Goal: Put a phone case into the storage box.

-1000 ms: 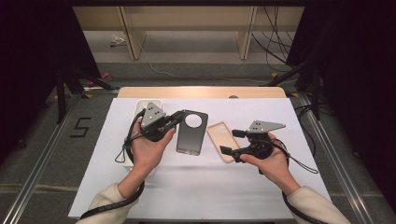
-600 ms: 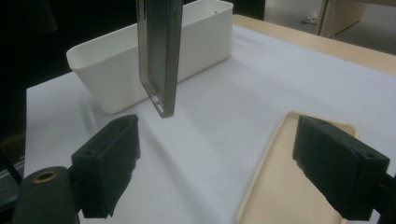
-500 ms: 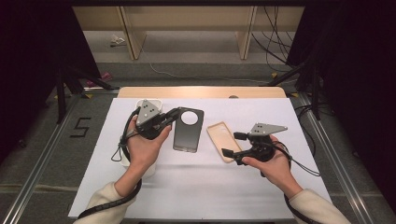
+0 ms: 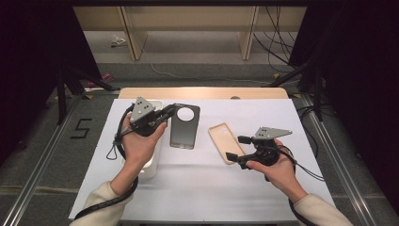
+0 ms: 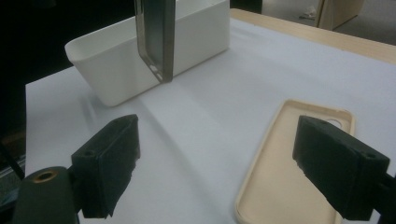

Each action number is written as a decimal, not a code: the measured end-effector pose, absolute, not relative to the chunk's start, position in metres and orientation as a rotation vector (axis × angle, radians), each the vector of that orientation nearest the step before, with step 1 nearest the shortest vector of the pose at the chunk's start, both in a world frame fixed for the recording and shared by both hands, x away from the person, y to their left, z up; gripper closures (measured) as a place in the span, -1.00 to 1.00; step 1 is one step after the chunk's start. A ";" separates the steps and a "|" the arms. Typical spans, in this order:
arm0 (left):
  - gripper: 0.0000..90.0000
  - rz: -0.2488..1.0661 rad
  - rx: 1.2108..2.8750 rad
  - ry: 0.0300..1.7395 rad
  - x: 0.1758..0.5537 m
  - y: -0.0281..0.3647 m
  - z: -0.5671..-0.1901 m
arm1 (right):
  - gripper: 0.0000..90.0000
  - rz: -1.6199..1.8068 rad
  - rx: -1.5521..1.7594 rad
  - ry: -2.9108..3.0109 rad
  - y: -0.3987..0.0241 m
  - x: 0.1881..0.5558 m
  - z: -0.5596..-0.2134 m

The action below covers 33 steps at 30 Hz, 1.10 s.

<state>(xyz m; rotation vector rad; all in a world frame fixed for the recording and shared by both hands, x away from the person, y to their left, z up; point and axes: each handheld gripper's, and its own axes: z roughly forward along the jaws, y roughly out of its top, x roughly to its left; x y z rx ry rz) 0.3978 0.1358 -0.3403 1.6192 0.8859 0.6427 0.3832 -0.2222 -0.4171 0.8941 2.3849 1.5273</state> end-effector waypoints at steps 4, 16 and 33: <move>0.88 0.651 1.601 0.889 0.400 0.142 -0.336 | -0.65 1.525 0.896 2.388 -0.223 0.382 -0.418; 0.87 0.668 1.577 0.900 0.412 0.153 -0.330 | -0.65 1.519 0.903 2.390 -0.226 0.379 -0.419; 0.88 0.694 1.550 0.902 0.431 0.169 -0.314 | -0.65 1.516 0.911 2.393 -0.231 0.377 -0.421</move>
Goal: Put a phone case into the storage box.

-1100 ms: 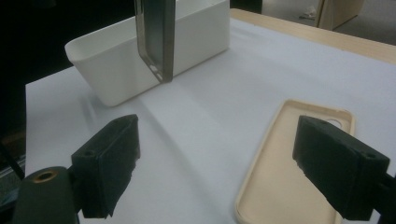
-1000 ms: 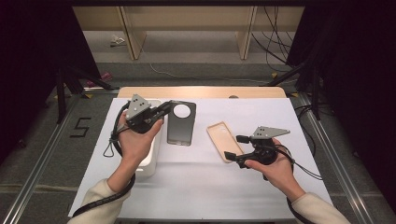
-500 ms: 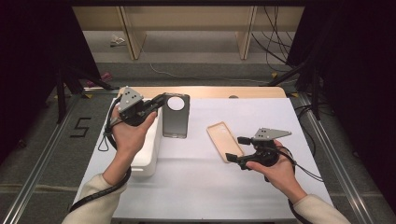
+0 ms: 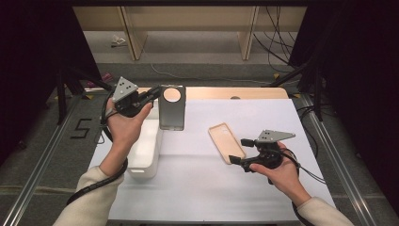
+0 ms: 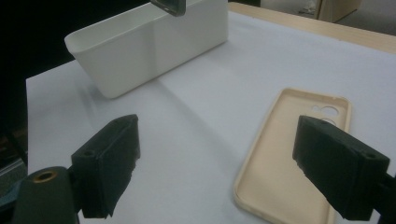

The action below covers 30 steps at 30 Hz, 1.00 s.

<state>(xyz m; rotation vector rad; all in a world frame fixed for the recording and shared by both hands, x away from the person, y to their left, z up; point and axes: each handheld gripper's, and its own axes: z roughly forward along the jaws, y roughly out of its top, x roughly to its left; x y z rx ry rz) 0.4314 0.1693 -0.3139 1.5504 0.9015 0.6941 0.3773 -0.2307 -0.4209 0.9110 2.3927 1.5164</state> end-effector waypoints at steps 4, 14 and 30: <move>0.88 0.708 1.548 0.907 0.435 0.175 -0.310 | -0.65 1.516 0.917 2.391 -0.232 0.377 -0.421; 0.87 0.731 1.533 0.927 0.442 0.191 -0.306 | -0.65 1.521 0.922 2.391 -0.233 0.377 -0.422; 0.87 0.759 1.518 0.959 0.452 0.211 -0.305 | -0.65 1.520 0.925 2.395 -0.233 0.377 -0.423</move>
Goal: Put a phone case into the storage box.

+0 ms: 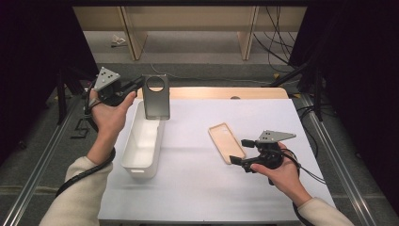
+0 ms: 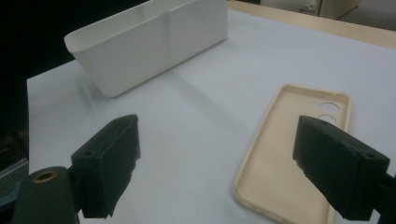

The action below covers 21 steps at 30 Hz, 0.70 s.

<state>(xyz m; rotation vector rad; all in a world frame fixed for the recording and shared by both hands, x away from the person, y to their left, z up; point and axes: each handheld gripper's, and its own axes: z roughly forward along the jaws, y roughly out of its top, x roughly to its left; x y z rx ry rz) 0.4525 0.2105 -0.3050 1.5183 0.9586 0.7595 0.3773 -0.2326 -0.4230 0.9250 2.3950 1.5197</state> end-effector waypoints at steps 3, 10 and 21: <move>0.87 0.763 1.518 0.967 0.455 0.214 -0.306 | -0.65 1.519 0.926 2.397 -0.233 0.377 -0.423; 0.87 0.776 1.518 0.982 0.460 0.221 -0.307 | -0.65 1.519 0.925 2.397 -0.233 0.377 -0.423; 0.87 0.789 1.525 1.000 0.468 0.229 -0.310 | -0.65 1.522 0.926 2.395 -0.233 0.377 -0.423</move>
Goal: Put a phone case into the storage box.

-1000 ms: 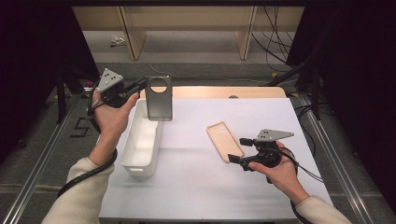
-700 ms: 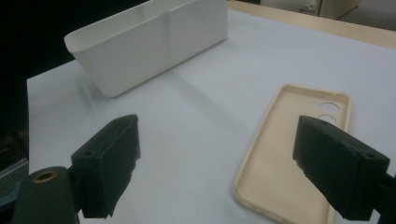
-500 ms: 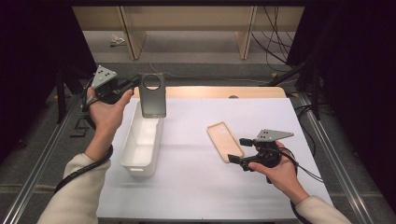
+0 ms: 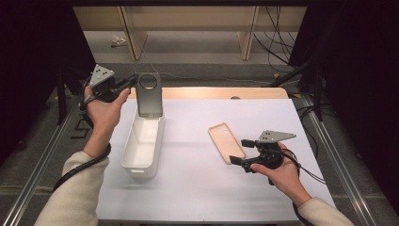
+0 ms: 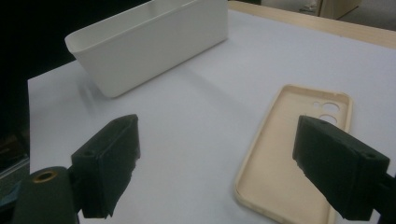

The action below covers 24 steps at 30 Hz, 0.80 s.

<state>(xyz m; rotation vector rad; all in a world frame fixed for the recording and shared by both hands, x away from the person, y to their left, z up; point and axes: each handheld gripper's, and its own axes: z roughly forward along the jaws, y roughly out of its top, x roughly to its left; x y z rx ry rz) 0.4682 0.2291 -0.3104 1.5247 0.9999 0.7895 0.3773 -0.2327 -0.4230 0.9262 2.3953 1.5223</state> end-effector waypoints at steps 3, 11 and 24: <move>0.87 0.791 1.527 1.003 0.470 0.230 -0.311 | -0.65 1.522 0.926 2.397 -0.233 0.377 -0.423; 0.87 0.798 1.532 1.016 0.475 0.235 -0.313 | -0.65 1.523 0.925 2.399 -0.232 0.377 -0.424; 0.87 0.804 1.532 1.027 0.481 0.240 -0.315 | -0.65 1.524 0.925 2.400 -0.232 0.377 -0.424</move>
